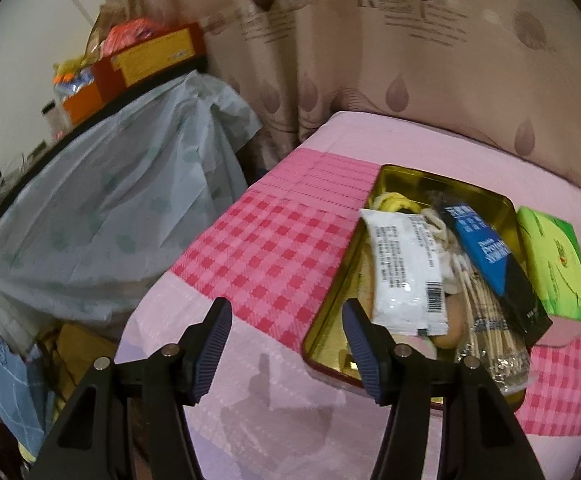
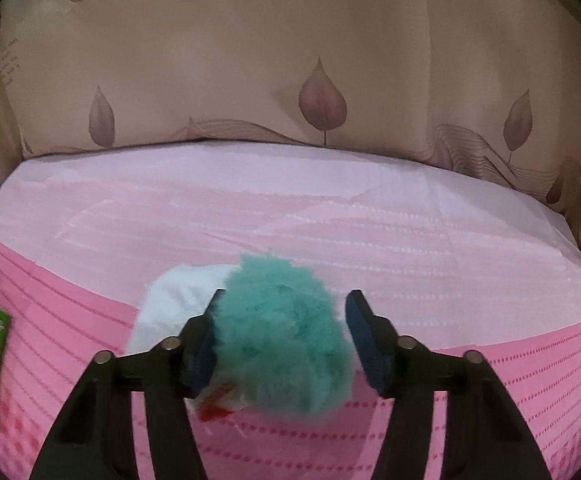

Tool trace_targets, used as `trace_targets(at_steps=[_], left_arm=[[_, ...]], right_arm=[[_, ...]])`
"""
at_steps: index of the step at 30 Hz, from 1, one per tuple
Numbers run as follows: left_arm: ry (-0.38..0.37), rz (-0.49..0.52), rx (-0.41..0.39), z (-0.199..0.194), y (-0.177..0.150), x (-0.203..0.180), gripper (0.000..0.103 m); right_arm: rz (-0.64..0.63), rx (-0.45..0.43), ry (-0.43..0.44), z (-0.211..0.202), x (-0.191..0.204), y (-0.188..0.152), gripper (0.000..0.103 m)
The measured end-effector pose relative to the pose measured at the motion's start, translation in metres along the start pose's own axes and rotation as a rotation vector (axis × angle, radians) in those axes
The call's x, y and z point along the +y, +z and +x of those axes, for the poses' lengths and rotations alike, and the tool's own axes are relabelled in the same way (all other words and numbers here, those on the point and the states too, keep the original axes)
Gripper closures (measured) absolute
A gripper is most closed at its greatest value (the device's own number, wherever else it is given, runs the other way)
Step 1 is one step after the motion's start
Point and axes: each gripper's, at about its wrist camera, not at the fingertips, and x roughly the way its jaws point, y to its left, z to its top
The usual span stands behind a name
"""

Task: Organize soft objects
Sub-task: 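Grasp the teal fluffy scrunchie with the right gripper, then grasp the white red-cuffed glove with the left gripper while the right gripper holds the scrunchie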

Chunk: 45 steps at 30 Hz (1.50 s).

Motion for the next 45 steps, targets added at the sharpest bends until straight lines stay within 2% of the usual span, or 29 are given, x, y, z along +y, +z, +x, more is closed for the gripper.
trace_targets(at_steps=[3, 7, 8, 16, 22, 28, 33, 37, 40, 45], left_arm=[[0.002, 0.057, -0.024, -0.006, 0.001, -0.02, 0.044], [-0.089, 0.098, -0.038, -0.016, 0.006, -0.053, 0.044], [-0.115, 0.11, -0.041, -0.018, 0.008, -0.064, 0.044], [-0.331, 0.242, -0.036, -0.031, 0.014, -0.169, 0.044], [-0.476, 0.281, -0.008, -0.043, 0.017, -0.24, 0.044], [-0.624, 0.3, 0.048, -0.047, 0.03, -0.31, 0.044], [-0.663, 0.288, 0.093, -0.036, 0.038, -0.362, 0.044], [-0.691, 0.258, 0.147, -0.023, 0.045, -0.4, 0.044], [-0.703, 0.235, 0.172, -0.015, 0.049, -0.422, 0.044], [-0.705, 0.253, 0.186, -0.004, 0.056, -0.469, 0.044]], right_arm=[[0.003, 0.006, 0.009, 0.004, -0.007, -0.004, 0.066], [-0.019, -0.002, 0.005, 0.001, -0.012, -0.009, 0.086], [-0.028, 0.006, 0.017, -0.001, -0.013, -0.011, 0.087], [0.006, -0.05, 0.031, -0.038, -0.039, -0.032, 0.089], [0.02, -0.076, -0.018, -0.073, -0.071, -0.059, 0.089], [0.08, -0.067, -0.093, -0.096, -0.117, -0.093, 0.089], [0.183, -0.056, -0.156, -0.099, -0.167, -0.114, 0.089], [0.246, -0.053, -0.141, -0.098, -0.187, -0.125, 0.089], [0.257, -0.061, -0.125, -0.099, -0.189, -0.126, 0.089], [0.203, -0.051, -0.111, -0.095, -0.176, -0.124, 0.088]])
